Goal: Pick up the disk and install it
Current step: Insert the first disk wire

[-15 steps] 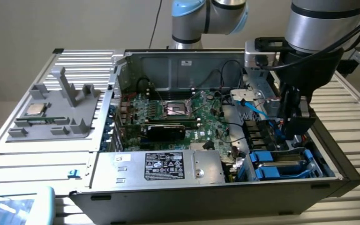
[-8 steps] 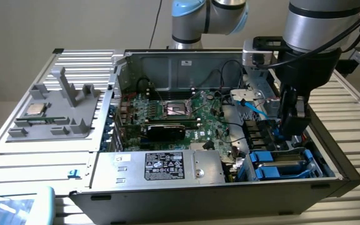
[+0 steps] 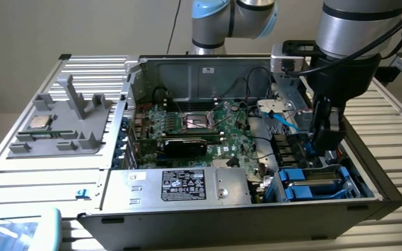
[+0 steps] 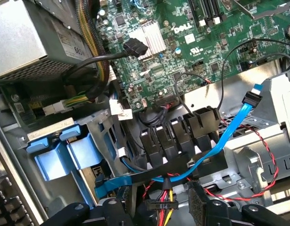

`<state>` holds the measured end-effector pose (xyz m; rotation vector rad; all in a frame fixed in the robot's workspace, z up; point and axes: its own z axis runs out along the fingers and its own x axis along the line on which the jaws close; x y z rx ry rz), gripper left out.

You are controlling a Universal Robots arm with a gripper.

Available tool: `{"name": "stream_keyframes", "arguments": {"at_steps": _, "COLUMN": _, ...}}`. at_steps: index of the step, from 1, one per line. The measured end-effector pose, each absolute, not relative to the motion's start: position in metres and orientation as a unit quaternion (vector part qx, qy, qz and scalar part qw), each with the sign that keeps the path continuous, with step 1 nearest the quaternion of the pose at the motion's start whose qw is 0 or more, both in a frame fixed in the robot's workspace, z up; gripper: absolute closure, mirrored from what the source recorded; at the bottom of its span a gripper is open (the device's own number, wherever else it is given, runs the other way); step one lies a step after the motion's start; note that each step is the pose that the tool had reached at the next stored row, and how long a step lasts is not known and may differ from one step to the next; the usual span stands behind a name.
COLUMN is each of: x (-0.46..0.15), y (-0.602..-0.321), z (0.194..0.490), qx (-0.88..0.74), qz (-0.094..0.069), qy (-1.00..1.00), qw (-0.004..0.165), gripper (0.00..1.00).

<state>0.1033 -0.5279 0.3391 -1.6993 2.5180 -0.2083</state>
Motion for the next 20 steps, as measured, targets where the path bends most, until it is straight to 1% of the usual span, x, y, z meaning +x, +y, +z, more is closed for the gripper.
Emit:
{"name": "stream_keyframes", "arguments": {"at_steps": 2, "x": 0.1033, "y": -0.5279, "z": 0.3392, "qx": -0.557, "qz": -0.068, "qy": 0.826, "qw": 0.048, "gripper": 0.42}}
{"name": "stream_keyframes", "arguments": {"at_steps": 3, "x": 0.1033, "y": -0.5279, "z": 0.3392, "qx": -0.557, "qz": -0.068, "qy": 0.826, "qw": 0.048, "gripper": 0.55}}
{"name": "stream_keyframes", "arguments": {"at_steps": 4, "x": 0.1033, "y": -0.5279, "z": 0.3392, "qx": -0.557, "qz": -0.068, "qy": 0.826, "qw": 0.048, "gripper": 0.55}}
{"name": "stream_keyframes", "arguments": {"at_steps": 5, "x": 0.1033, "y": -0.5279, "z": 0.3392, "qx": -0.557, "qz": -0.068, "qy": 0.826, "qw": 0.048, "gripper": 0.62}}
{"name": "stream_keyframes", "arguments": {"at_steps": 6, "x": 0.1033, "y": -0.5279, "z": 0.3392, "qx": -0.557, "qz": -0.068, "qy": 0.826, "qw": 0.048, "gripper": 0.64}}
{"name": "stream_keyframes", "arguments": {"at_steps": 9, "x": 0.1034, "y": -0.527, "z": 0.3391, "qx": -0.557, "qz": -0.068, "qy": 0.826, "qw": 0.048, "gripper": 0.64}}
{"name": "stream_keyframes", "arguments": {"at_steps": 15, "x": 0.101, "y": -0.519, "z": 0.3451, "qx": -0.558, "qz": -0.087, "qy": 0.824, "qw": 0.036, "gripper": 0.64}}
{"name": "stream_keyframes", "arguments": {"at_steps": 20, "x": 0.0935, "y": -0.5189, "z": 0.3472, "qx": -0.558, "qz": -0.097, "qy": 0.823, "qw": 0.029, "gripper": 0.64}}
